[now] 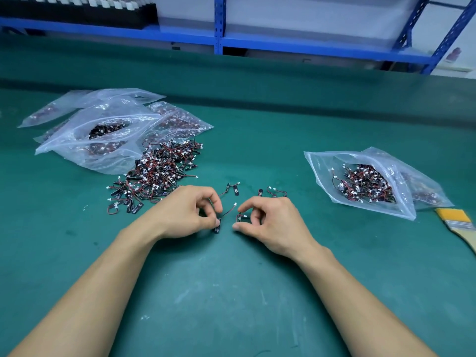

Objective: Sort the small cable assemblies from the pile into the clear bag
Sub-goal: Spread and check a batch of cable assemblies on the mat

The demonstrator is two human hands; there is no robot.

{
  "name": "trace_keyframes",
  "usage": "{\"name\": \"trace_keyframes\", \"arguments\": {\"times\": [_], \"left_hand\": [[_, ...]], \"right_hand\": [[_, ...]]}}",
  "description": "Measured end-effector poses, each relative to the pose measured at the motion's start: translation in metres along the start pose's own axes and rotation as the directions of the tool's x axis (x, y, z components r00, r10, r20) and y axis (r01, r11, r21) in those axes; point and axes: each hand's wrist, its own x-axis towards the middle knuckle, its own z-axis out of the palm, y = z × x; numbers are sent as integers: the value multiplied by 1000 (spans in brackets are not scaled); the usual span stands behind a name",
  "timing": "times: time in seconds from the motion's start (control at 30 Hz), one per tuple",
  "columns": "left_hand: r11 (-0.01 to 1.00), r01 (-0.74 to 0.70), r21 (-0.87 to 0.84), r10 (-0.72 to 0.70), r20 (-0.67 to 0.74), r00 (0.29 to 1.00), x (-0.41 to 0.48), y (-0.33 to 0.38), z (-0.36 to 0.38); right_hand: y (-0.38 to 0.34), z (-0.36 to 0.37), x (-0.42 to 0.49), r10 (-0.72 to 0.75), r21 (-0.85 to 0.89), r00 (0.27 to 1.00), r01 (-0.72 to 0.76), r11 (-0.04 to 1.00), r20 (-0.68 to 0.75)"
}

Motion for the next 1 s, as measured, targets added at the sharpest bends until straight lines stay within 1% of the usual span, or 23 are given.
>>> {"name": "trace_keyframes", "arguments": {"times": [0.13, 0.2, 0.23, 0.3, 0.37, 0.4, 0.47, 0.53, 0.57, 0.7, 0.77, 0.83, 1.0], "left_hand": [[999, -1, 54, -1, 45, 999, -2, 1, -1], [999, -2, 45, 1, 21, 1000, -3, 1, -1], [999, -10, 44, 11, -23, 1000, -3, 0, -1], [992, -16, 121, 39, -189, 981, -1, -2, 1], [953, 31, 302, 93, -387, 918, 2, -3, 1], [917, 60, 395, 141, -459, 877, 4, -4, 1], [827, 100, 554, 252, -523, 814, 11, -10, -3], [753, 137, 644, 319, -540, 779, 18, -17, -8], [729, 156, 667, 328, -539, 776, 21, -20, -10], [620, 216, 754, 298, -482, 824, 35, -31, -12], [588, 227, 777, 278, -457, 845, 39, -34, -16], [600, 213, 771, 280, -452, 847, 43, -36, -19], [717, 92, 691, 322, -446, 835, 42, -34, -23]], "right_hand": [[0, 0, 1, -11, -13, 999, 12, 1000, 45], [1, -3, 0, -8, -3, 999, 8, 1000, 34], [1, -4, 0, -9, 1, 1000, 9, 1000, 25], [1, -5, -1, -8, 21, 1000, 8, 1000, 6], [0, -5, -1, -2, 40, 1000, 3, 999, -10], [0, -5, -1, 2, 48, 1000, -2, 999, -16], [0, -5, 0, 13, 71, 999, -11, 997, -30], [1, -4, 0, 20, 86, 999, -16, 996, -41], [1, -4, 0, 21, 90, 999, -17, 996, -46], [2, -3, 0, 17, 94, 998, -11, 995, -61], [3, -3, 0, 9, 102, 997, -1, 995, -77], [4, -3, 0, 1, 110, 996, 10, 994, -94], [5, -3, 0, -34, 114, 992, 48, 992, -123]]}}
